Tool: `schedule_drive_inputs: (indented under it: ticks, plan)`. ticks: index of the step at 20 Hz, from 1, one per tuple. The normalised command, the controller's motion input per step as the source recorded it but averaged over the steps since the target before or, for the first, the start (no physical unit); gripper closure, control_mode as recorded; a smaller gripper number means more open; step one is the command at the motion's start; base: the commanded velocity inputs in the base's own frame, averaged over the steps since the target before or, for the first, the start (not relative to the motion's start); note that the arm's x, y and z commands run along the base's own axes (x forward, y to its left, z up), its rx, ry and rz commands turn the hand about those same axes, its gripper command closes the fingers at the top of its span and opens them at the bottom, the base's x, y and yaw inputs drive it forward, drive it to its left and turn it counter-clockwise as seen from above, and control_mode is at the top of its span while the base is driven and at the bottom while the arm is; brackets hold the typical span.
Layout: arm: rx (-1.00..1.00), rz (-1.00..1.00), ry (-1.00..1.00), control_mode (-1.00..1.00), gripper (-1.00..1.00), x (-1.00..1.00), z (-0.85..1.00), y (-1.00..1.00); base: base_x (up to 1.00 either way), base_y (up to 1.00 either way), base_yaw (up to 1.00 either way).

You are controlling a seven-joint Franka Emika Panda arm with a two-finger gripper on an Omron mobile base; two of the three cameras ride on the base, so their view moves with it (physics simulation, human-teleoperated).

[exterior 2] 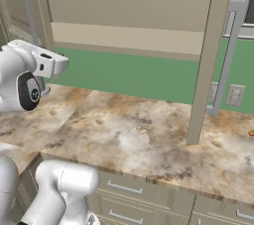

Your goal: Open the cabinet. Pick the soap dispenser and place it next to the sink. Then close the cabinet.

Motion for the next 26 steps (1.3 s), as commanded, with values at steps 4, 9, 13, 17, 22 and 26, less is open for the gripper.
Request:
schedule_drive_inputs:
  ticks: [4,9,13,17,22,26]
  plan:
    - [0.0,0.0,0.0,-1.0,-1.0,0.73,-0.16,-0.25,0.0,0.0,0.0]
    - [0.0,0.0,0.0,-1.0,-1.0,0.77,-0.14,-0.22,0.0,0.0,0.0]
    - [0.0,0.0,0.03,-1.0,-1.0,0.84,-0.17,-0.21,0.0,0.0,0.0]
    - [0.0,0.0,0.09,-1.0,-1.0,0.83,-0.1,-0.17,0.0,0.0,0.0]
    - [-0.02,0.0,0.08,-1.0,-1.0,0.73,-0.1,-0.09,0.0,0.0,0.0]
    - [-0.04,0.0,0.03,-1.0,-1.0,0.55,-0.09,0.0,0.0,0.0,0.0]
